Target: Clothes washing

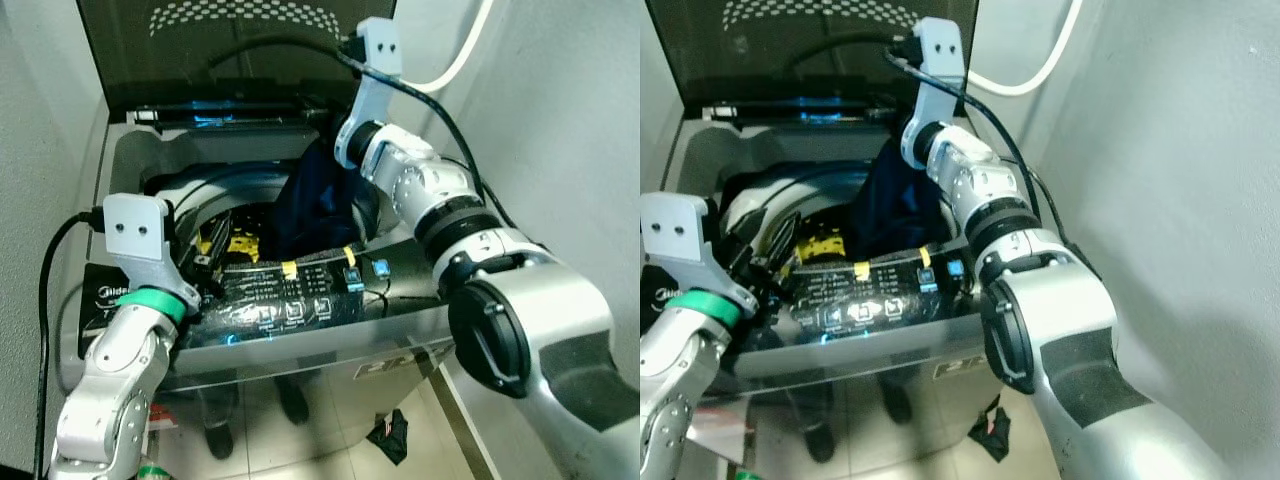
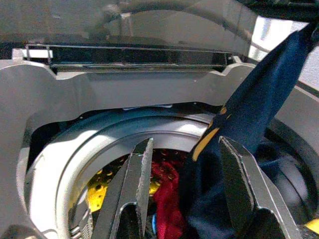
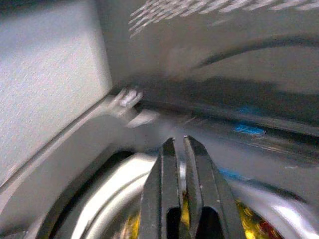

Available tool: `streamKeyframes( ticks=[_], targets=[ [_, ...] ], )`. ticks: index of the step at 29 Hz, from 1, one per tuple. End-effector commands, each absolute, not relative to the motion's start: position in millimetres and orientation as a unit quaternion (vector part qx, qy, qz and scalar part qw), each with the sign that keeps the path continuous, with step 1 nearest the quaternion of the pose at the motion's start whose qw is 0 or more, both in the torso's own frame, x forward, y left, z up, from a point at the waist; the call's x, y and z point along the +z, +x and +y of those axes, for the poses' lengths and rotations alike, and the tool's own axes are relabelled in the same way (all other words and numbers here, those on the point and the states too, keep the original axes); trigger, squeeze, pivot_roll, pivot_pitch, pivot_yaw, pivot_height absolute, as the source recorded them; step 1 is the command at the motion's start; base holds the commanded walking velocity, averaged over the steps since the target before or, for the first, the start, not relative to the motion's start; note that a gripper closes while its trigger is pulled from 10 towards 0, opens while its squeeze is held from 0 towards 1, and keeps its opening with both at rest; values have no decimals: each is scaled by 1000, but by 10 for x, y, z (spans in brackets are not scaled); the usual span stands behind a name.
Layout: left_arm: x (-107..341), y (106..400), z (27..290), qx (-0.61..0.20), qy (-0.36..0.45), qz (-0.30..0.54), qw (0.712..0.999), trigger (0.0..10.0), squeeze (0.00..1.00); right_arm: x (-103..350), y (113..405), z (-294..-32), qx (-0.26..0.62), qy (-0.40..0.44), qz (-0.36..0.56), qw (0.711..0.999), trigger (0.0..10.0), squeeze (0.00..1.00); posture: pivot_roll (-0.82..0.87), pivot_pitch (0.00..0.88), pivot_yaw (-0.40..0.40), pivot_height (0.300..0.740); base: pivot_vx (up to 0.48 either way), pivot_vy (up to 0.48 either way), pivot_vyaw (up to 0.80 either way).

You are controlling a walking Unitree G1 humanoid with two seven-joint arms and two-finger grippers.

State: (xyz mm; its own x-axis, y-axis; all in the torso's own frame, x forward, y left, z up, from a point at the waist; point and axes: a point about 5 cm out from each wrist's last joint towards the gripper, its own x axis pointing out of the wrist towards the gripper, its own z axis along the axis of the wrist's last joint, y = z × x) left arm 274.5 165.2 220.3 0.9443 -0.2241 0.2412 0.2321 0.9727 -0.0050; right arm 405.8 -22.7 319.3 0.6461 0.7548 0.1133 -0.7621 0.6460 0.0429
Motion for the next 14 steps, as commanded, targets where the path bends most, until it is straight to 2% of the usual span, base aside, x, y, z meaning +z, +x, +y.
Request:
streamKeyframes(
  ticks=[1, 8, 11, 14],
  targets=[
    [2188, 2717, 1597, -138, -18, -110, 984, 10000, 0, 2989, 4004, -163, 473, -3, 11, 881, 10000, 0, 184, 43, -20, 740, 0, 0, 0],
    [2162, 2714, 1559, -152, 3, -90, 984, 10000, 0, 3090, 4014, -190, 468, -11, 12, 883, 10000, 0, 185, 43, -24, 740, 0, 0, 0],
    [2121, 2761, 1529, -161, 55, -29, 985, 10000, 0, 3072, 4035, -286, 465, -75, 36, 881, 10000, 0, 180, 46, -30, 740, 0, 0, 0],
    [2135, 2782, 1521, -168, 64, -7, 984, 10000, 0, 3088, 4046, -345, 461, -106, 47, 880, 10000, 0, 180, 46, -30, 740, 0, 0, 0]
  ],
)
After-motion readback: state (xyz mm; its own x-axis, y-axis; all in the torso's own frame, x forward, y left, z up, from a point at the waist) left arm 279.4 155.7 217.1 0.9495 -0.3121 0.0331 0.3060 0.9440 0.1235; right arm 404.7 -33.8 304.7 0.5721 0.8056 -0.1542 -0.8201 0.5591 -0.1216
